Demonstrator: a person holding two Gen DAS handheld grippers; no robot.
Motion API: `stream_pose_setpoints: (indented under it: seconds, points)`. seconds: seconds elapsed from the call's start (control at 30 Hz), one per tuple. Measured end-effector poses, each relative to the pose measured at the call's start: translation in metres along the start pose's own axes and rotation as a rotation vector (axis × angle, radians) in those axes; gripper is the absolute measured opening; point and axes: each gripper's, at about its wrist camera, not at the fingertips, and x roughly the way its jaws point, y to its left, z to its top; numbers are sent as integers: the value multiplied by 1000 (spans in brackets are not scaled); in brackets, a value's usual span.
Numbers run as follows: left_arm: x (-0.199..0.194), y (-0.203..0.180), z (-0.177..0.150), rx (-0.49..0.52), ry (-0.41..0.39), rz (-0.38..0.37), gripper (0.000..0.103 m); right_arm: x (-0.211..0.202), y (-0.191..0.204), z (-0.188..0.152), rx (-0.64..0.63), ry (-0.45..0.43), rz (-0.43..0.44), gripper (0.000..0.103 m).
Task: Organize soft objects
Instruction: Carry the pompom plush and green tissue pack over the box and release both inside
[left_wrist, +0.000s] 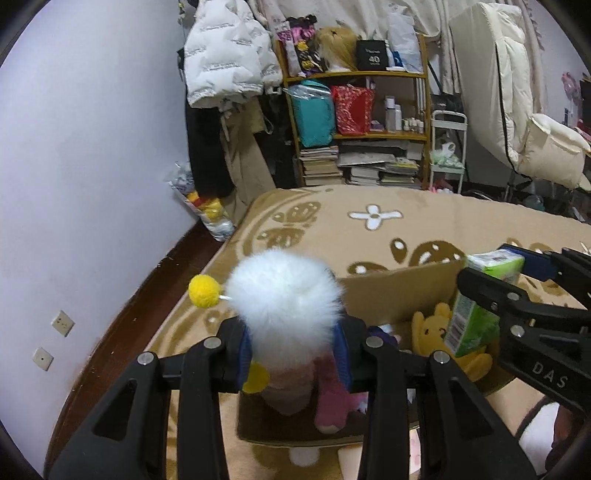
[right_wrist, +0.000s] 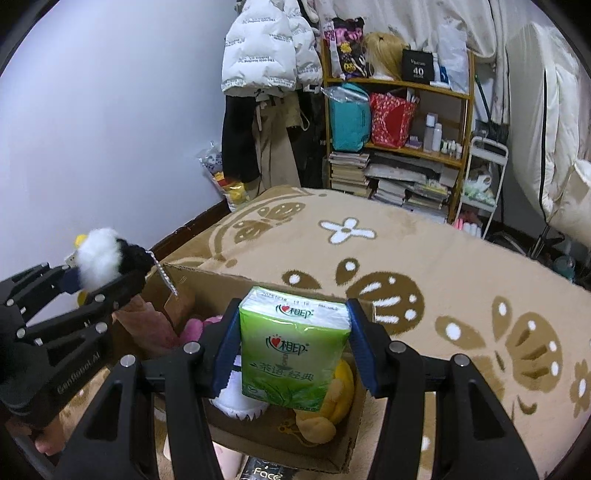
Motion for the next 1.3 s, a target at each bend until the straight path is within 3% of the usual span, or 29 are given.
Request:
stream_pose_setpoints:
  seconds: [0.37, 0.73, 0.77, 0.83, 1.03, 1.13, 1.3]
  points:
    - [15, -16, -13, 79, 17, 8, 37, 18, -10, -12, 51, 78, 24, 58]
    - [20, -14, -15, 34, 38, -115, 38, 15, -12, -11, 65, 78, 45, 58]
    - [22, -14, -15, 29, 49, -125, 41, 15, -12, -12, 67, 78, 47, 58]
    - [24, -14, -17, 21, 57, -141, 60, 13, -13, -11, 77, 78, 53, 59]
    - [19, -17, -17, 33, 56, -135, 70, 10, -16, -10, 106, 81, 68, 60]
    - [15, -17, -17, 34, 64, -98, 81, 5, -18, -8, 118, 75, 78, 73]
    - [-1, -21, -17, 68, 76, -47, 87, -6, -17, -4, 103, 58, 69, 84]
